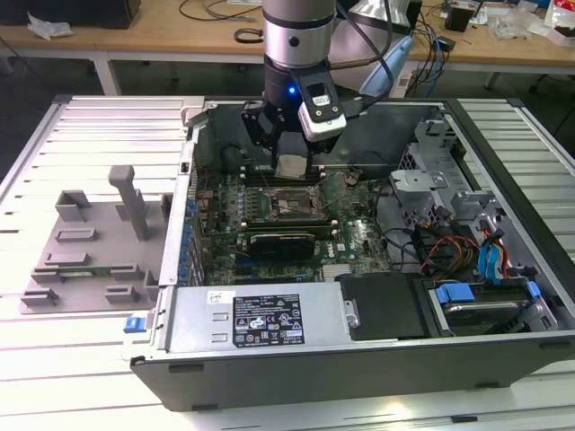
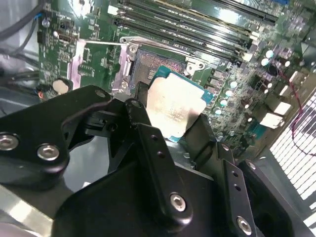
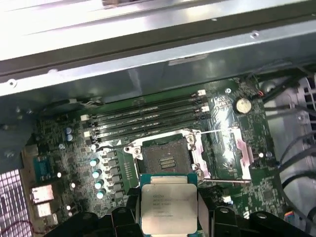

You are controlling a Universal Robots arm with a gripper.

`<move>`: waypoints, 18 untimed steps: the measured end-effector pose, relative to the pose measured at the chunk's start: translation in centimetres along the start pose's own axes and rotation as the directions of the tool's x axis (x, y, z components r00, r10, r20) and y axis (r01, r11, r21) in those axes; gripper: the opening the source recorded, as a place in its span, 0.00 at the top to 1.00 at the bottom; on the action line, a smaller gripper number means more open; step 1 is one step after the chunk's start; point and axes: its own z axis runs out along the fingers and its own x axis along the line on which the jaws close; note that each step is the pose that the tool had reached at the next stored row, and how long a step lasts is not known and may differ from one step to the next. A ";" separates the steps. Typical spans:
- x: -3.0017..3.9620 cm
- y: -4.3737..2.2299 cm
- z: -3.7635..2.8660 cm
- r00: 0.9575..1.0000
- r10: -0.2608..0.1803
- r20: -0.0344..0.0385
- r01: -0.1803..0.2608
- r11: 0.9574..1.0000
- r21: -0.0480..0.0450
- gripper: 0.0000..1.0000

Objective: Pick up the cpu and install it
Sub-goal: 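Place the cpu into insertion slot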

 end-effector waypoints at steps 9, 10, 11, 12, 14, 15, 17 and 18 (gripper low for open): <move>0.00 0.00 0.05 0.964 0.266 0.013 -0.266 0.964 0.007 0.45; 0.00 0.00 0.05 0.960 0.281 0.014 -0.281 0.960 0.007 0.45; 0.00 0.00 0.06 0.949 0.314 0.015 -0.314 0.949 0.008 0.45; 0.00 0.00 0.06 0.939 0.342 0.017 -0.343 0.939 0.008 0.45; 0.00 0.00 0.08 0.918 0.396 0.020 -0.396 0.918 0.009 0.45; 0.00 0.00 0.09 0.903 0.429 0.022 -0.429 0.903 0.009 0.45; 0.00 0.00 0.09 0.883 0.468 0.024 -0.469 0.883 0.010 0.45; 0.00 0.00 0.10 0.875 0.483 0.025 -0.483 0.876 0.010 0.45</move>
